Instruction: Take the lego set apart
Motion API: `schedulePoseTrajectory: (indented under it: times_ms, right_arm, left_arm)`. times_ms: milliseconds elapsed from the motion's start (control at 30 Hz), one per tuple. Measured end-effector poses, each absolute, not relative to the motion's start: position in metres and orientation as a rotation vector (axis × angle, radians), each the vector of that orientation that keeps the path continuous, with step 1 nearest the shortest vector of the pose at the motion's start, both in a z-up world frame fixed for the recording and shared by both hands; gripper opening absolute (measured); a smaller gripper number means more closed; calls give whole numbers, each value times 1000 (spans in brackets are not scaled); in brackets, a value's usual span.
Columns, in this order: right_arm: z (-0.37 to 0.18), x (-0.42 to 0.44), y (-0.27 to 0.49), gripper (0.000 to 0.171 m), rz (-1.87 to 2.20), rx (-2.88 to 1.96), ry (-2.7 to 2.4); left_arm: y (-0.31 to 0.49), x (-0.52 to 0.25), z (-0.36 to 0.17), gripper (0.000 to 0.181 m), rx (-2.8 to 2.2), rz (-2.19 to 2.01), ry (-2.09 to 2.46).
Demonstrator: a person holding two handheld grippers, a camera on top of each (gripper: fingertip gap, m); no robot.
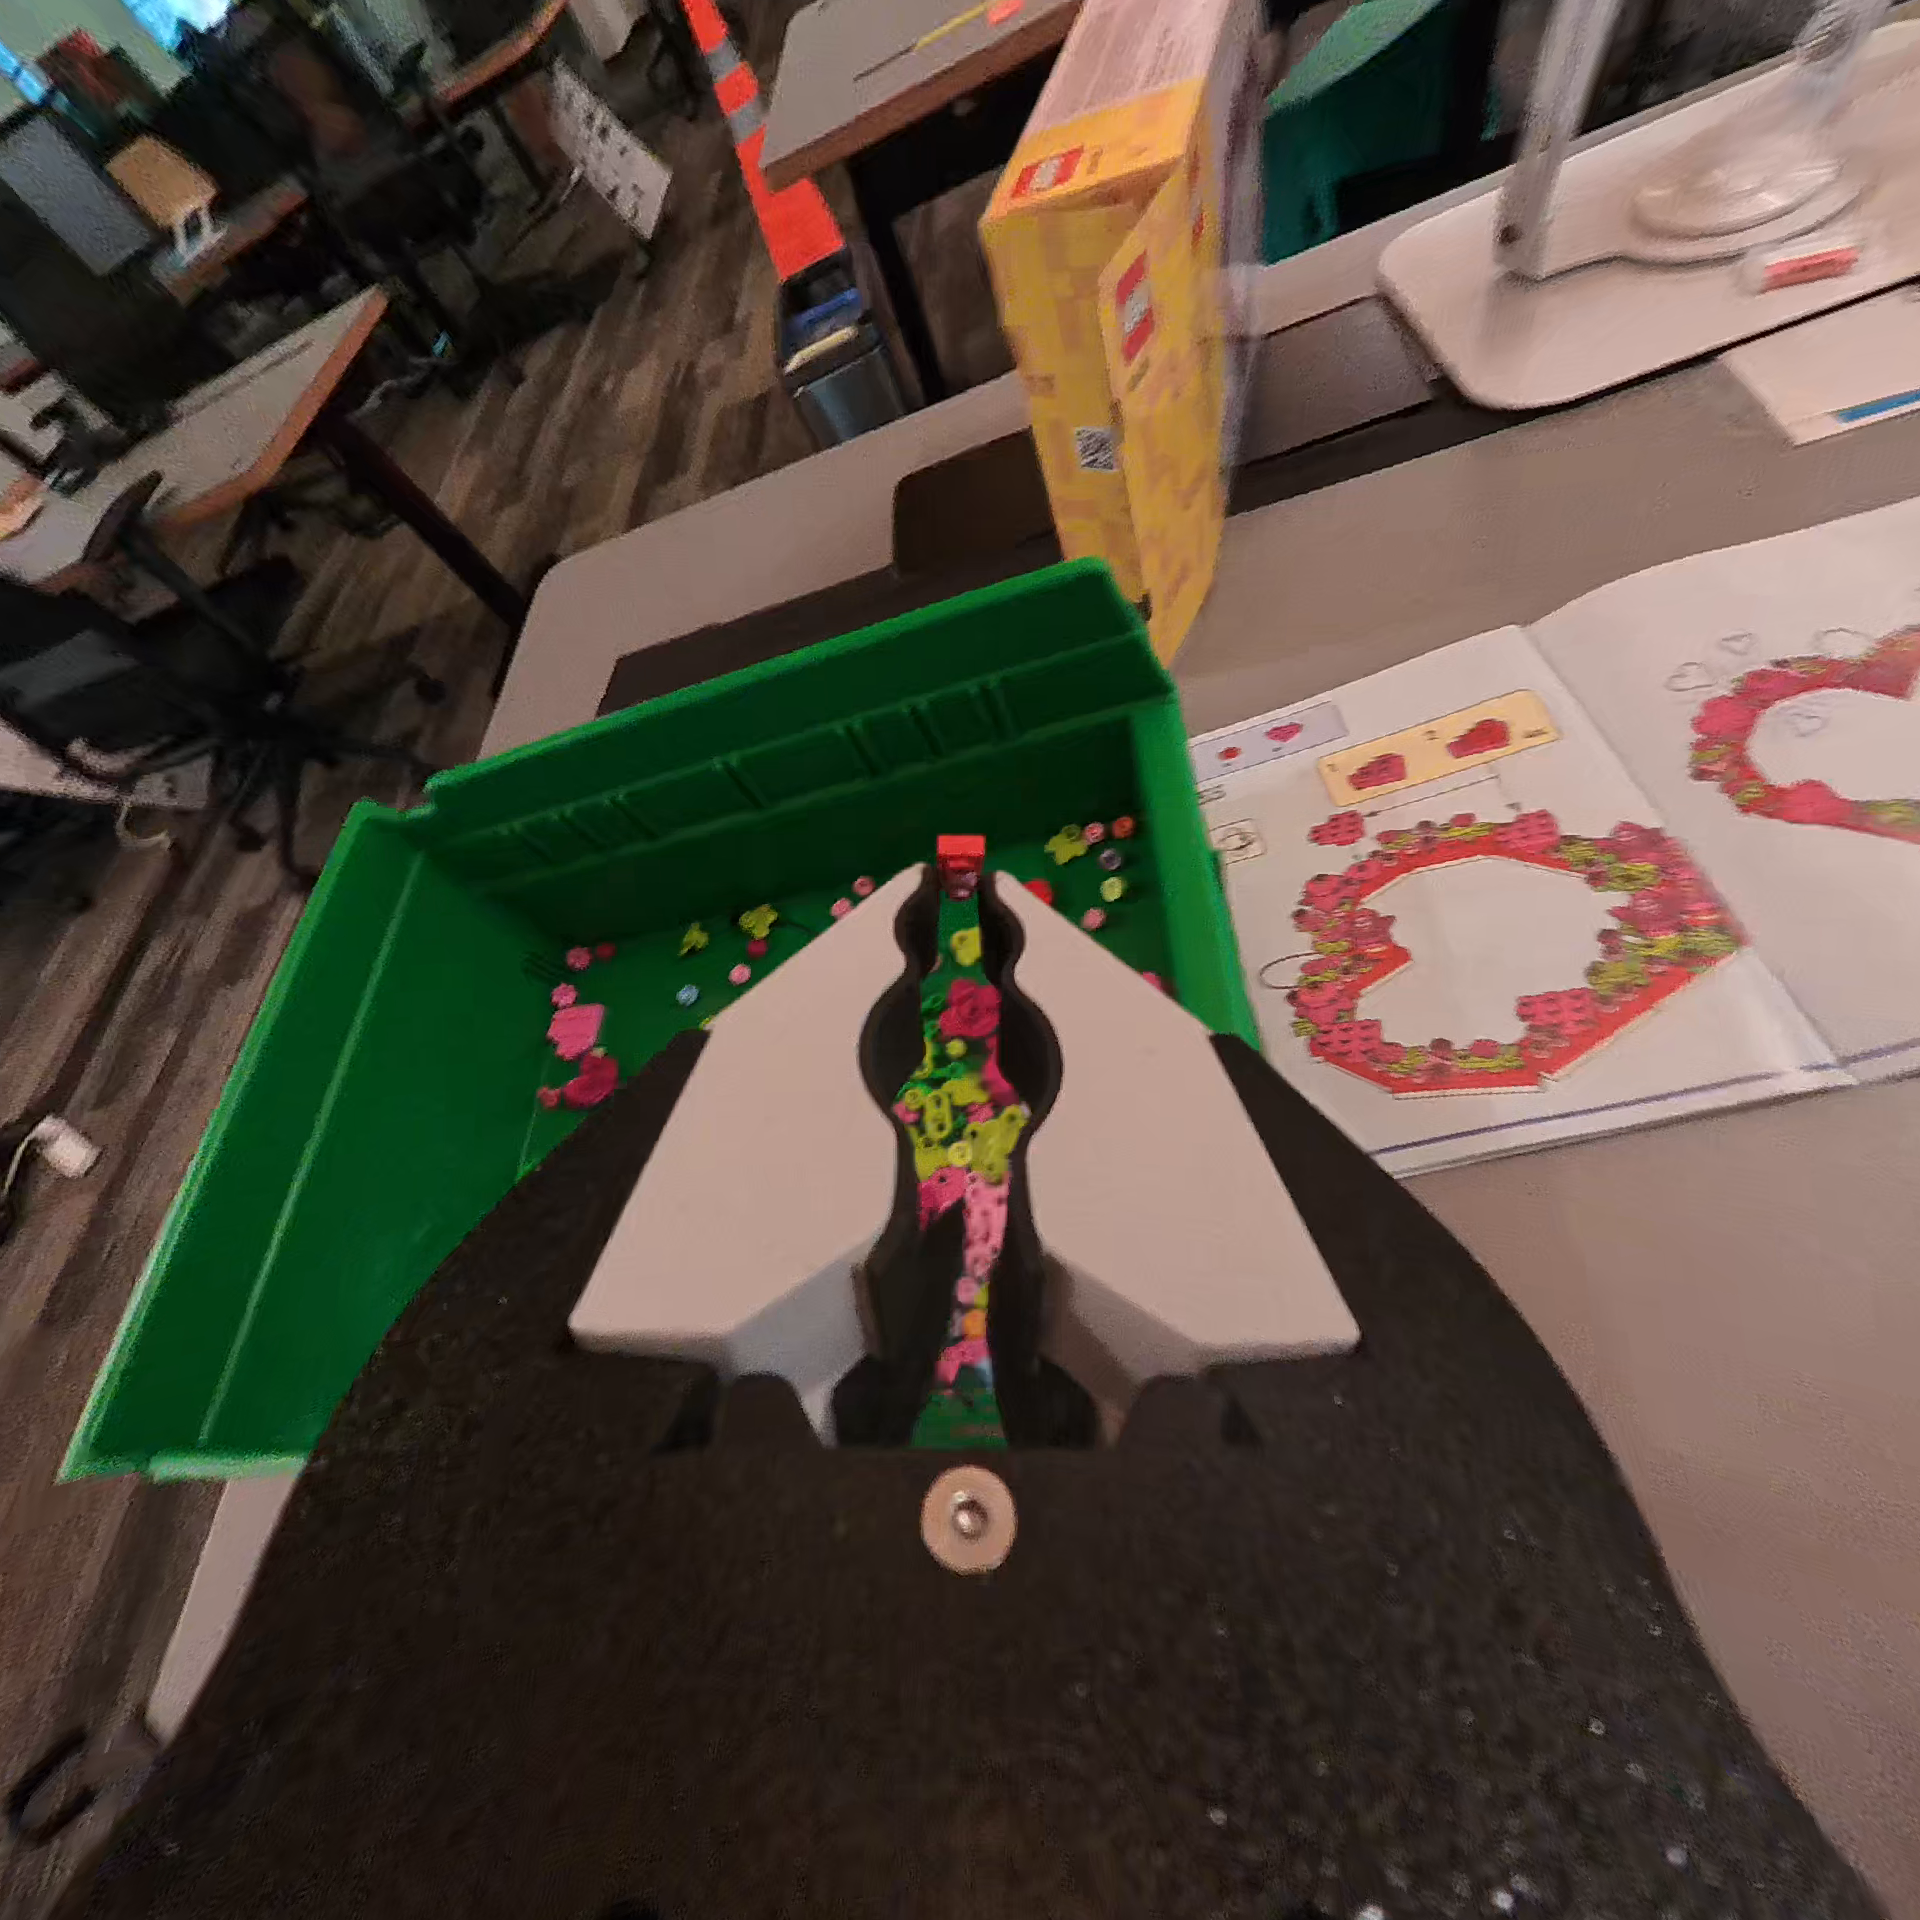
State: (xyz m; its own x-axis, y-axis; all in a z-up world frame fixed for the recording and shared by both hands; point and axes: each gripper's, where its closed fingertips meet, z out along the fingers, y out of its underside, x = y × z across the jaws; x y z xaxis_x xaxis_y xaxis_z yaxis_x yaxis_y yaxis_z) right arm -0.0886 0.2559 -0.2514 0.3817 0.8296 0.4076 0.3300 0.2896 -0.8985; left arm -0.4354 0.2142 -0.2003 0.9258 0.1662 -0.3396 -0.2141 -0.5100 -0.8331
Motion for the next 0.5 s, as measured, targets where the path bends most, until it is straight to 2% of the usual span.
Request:
schedulePoseTrajectory:
  times_ms: [100,233,333,367,433,500]
  right_arm:
    - [-258,-93,252,10,418,-1271,-1283]
    - [-301,-98,239,12,317,-1381,-1663]
    - [-317,-100,232,40,378,-1510,-1753]
    - [-316,-101,229,55,426,-1541,-1753]
    - [-304,-105,224,54,550,-1575,-1725]
    - [-274,-117,204,53,837,-1513,-1649]
  left_arm:
    - [219,-394,-194,4,-1977,365,216]
    - [215,-315,-190,4,-1845,290,527]
    - [210,-259,-194,4,-1760,291,728]
    - [208,-242,-197,4,-1733,292,790]
    - [204,-210,-202,4,-1672,283,905]
    - [197,-178,-207,4,-1611,251,1019]
